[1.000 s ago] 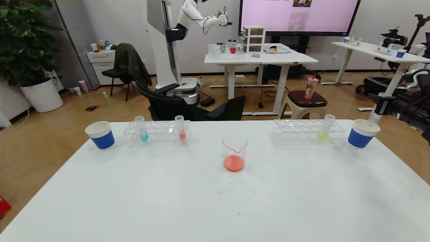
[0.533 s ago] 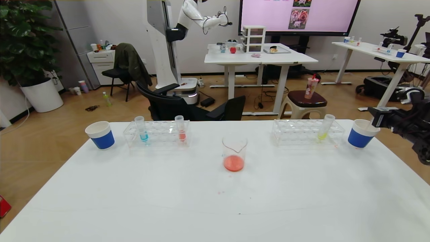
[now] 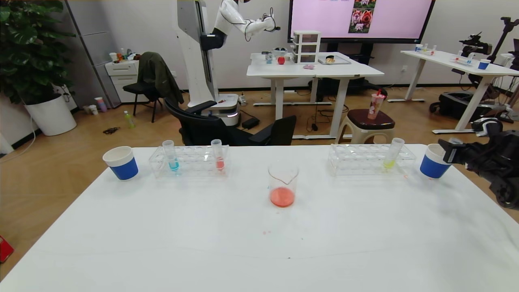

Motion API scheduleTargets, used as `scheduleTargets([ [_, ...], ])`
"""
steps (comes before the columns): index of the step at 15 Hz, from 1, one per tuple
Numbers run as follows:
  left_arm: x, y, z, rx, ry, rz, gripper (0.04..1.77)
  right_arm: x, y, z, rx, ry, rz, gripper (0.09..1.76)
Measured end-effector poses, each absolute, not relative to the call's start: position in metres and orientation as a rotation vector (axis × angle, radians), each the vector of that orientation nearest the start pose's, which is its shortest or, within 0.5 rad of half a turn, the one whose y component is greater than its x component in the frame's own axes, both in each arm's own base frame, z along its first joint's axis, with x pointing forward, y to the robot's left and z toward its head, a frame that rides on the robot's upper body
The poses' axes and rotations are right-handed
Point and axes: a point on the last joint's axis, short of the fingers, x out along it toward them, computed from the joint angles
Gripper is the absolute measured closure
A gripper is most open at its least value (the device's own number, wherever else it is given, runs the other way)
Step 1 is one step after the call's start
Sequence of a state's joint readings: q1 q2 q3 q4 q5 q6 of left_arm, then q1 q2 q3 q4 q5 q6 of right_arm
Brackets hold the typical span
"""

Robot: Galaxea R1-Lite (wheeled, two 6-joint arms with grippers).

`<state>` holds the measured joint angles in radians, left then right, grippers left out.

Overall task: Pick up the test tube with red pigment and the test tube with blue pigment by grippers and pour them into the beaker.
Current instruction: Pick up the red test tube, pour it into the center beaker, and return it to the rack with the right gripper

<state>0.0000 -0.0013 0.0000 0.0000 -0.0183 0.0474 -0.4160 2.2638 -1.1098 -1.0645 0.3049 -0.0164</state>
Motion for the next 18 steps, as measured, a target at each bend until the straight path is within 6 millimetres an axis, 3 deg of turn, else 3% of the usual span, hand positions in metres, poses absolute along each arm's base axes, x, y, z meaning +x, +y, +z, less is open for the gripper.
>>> scheduleTargets([
  [3, -0.023, 0.000, 0.075, 0.047, -0.002, -0.018, 0.06, 0.396, -0.167, 0.090, 0.021, 0.097, -0.103, 1.29],
  [4, -0.023, 0.000, 0.075, 0.047, -0.002, -0.018, 0.06, 0.395, -0.167, 0.090, 0.022, 0.096, -0.103, 1.07],
  [6, -0.023, 0.000, 0.075, 0.047, -0.002, -0.018, 0.06, 0.395, -0.166, 0.093, 0.015, 0.079, -0.101, 0.38],
  [7, -0.023, 0.000, 0.075, 0.047, -0.002, -0.018, 0.06, 0.395, -0.165, 0.095, 0.009, 0.065, -0.098, 0.16],
  [12, -0.023, 0.000, 0.075, 0.047, -0.002, -0.018, 0.06, 0.398, -0.147, 0.112, 0.005, 0.009, -0.057, 0.11],
  [14, -0.023, 0.000, 0.075, 0.048, -0.002, -0.018, 0.06, 0.401, -0.123, 0.130, 0.016, -0.026, -0.005, 0.11],
  [18, -0.023, 0.000, 0.075, 0.047, -0.002, -0.018, 0.06, 0.397, -0.057, 0.173, 0.035, -0.089, 0.104, 0.11],
])
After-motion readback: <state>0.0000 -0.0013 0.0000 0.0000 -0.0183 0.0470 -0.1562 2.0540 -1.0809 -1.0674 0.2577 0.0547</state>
